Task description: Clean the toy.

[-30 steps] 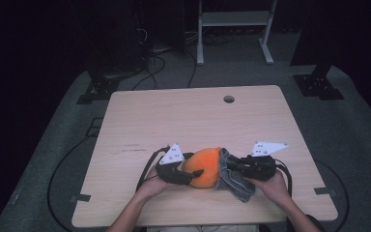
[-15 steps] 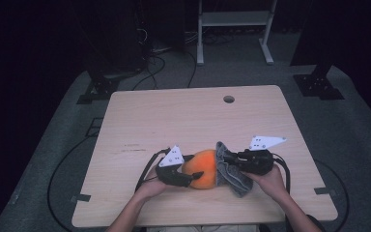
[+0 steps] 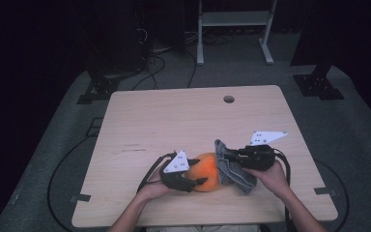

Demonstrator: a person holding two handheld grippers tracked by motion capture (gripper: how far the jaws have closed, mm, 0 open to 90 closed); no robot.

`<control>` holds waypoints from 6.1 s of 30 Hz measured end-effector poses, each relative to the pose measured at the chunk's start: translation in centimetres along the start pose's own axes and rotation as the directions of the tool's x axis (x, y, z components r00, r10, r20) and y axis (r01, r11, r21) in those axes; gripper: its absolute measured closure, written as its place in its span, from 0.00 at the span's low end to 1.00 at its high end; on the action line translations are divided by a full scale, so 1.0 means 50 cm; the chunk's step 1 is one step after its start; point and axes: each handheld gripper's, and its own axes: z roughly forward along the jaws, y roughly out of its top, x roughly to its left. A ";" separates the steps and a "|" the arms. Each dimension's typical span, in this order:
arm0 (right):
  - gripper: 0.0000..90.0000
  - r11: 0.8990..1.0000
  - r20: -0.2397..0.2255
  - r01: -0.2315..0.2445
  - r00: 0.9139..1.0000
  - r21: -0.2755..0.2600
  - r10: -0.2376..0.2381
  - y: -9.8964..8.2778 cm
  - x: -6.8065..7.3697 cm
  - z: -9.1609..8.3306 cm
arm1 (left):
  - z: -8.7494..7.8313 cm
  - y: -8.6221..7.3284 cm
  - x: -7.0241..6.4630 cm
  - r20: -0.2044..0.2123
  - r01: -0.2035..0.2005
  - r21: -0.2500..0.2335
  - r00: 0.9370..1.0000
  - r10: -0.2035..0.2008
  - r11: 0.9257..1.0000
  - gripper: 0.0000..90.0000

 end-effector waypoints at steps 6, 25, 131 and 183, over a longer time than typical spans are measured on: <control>0.87 0.996 0.045 -0.089 0.995 0.009 0.088 -0.058 -0.028 -0.021 | -0.003 -0.005 0.011 -0.003 0.044 -0.018 0.999 -0.044 0.999 0.38; 0.86 0.999 0.033 -0.035 0.999 0.001 0.035 -0.060 0.011 -0.030 | 0.009 -0.002 0.016 -0.012 0.096 -0.038 0.995 -0.096 0.995 0.33; 0.87 0.998 0.058 -0.043 0.997 -0.056 0.046 -0.070 -0.004 -0.070 | 0.053 0.017 -0.014 0.015 0.089 -0.064 0.996 -0.089 0.994 0.37; 0.87 0.997 0.047 0.014 0.999 -0.081 -0.010 -0.013 0.017 -0.030 | 0.019 0.037 0.002 -0.023 0.117 -0.021 0.993 -0.117 0.993 0.21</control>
